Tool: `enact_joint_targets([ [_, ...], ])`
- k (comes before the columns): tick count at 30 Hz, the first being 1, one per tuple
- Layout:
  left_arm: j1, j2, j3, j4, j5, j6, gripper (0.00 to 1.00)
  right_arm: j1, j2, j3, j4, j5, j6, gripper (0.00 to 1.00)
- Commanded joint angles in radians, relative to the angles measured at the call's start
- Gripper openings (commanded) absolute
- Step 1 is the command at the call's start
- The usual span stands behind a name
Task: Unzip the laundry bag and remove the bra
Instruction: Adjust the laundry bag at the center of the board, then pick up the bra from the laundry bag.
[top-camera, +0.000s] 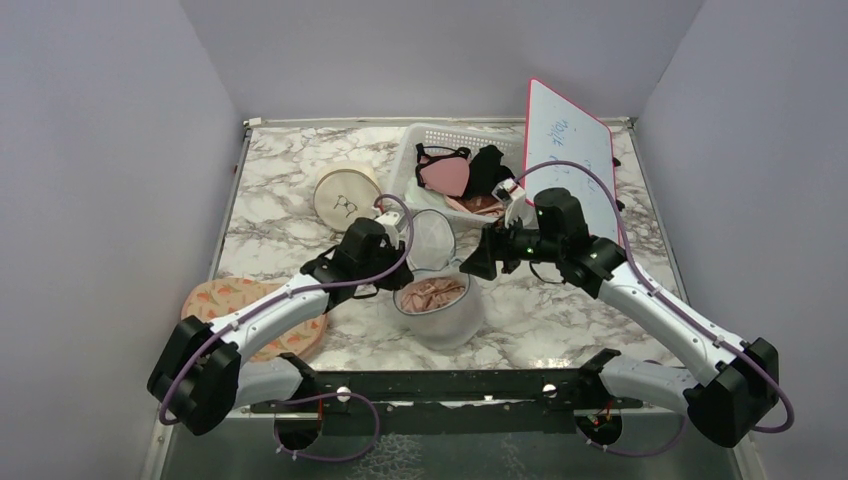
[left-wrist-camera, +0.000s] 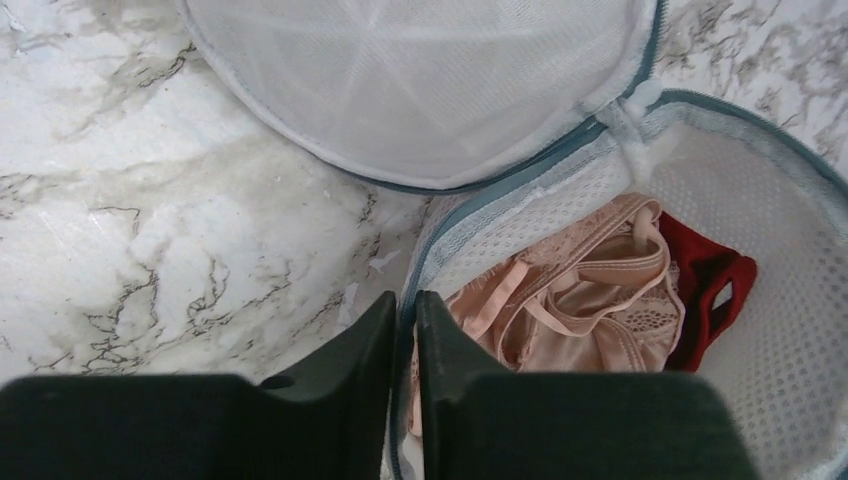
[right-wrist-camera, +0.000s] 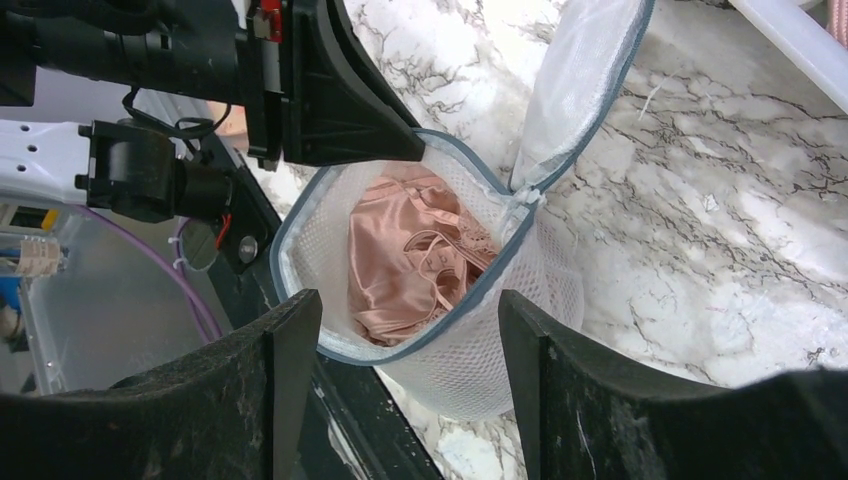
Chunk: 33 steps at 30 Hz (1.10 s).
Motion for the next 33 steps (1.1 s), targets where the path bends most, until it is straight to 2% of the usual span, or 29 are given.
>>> enact_joint_targets([
  [1,0.001,-0.08,-0.01,0.049,0.041,0.028,0.0,0.004,-0.02,-0.001,0.026,-0.029,-0.013,0.64],
  [6,0.001,-0.235,-0.047,0.058,-0.029,0.011,0.0,0.005,-0.015,-0.006,0.038,-0.032,-0.011,0.64],
  [10,0.001,-0.367,-0.132,0.163,-0.024,-0.059,0.0,0.006,0.001,-0.005,0.059,-0.044,-0.003,0.63],
  [13,0.0,-0.398,-0.199,0.258,0.032,-0.123,0.0,0.012,0.016,0.0,0.065,-0.049,0.006,0.62],
  [17,-0.001,-0.381,-0.233,0.21,0.023,-0.124,0.0,0.042,0.037,0.004,0.069,-0.048,0.01,0.61],
  [26,0.0,-0.375,-0.212,0.146,-0.013,-0.099,0.0,0.328,0.193,0.106,0.018,0.205,0.0,0.58],
  [33,0.0,-0.395,-0.172,0.068,-0.052,-0.104,0.0,0.388,0.297,0.192,0.013,0.376,0.006,0.57],
])
